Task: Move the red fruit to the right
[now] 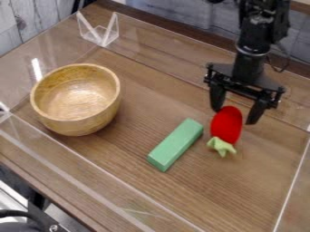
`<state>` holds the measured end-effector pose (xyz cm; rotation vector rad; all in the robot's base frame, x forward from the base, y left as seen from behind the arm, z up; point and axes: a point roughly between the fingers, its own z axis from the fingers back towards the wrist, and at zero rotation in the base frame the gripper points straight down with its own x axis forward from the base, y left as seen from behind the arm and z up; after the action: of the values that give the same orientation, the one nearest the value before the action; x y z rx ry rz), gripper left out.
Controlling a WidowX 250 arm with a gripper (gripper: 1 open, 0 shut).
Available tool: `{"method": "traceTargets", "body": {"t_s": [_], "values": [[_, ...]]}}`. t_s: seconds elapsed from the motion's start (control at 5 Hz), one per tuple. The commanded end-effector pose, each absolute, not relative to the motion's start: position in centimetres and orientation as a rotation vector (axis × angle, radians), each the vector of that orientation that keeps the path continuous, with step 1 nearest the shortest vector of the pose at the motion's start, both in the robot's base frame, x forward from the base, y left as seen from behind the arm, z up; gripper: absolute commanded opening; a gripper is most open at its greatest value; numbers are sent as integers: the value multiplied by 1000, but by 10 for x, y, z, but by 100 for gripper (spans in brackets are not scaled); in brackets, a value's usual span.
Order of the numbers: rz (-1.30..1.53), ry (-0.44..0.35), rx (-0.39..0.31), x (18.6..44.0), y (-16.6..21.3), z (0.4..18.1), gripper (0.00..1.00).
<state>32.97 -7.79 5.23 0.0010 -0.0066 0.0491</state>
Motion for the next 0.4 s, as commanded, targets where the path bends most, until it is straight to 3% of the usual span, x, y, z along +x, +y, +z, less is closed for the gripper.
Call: {"method": "traceTargets", "body": {"t_s": [0.0,0.2], "values": [[20,-65,-15,337,-78,78,100],[-10,-63,-17,334,-76,87,100]]}}
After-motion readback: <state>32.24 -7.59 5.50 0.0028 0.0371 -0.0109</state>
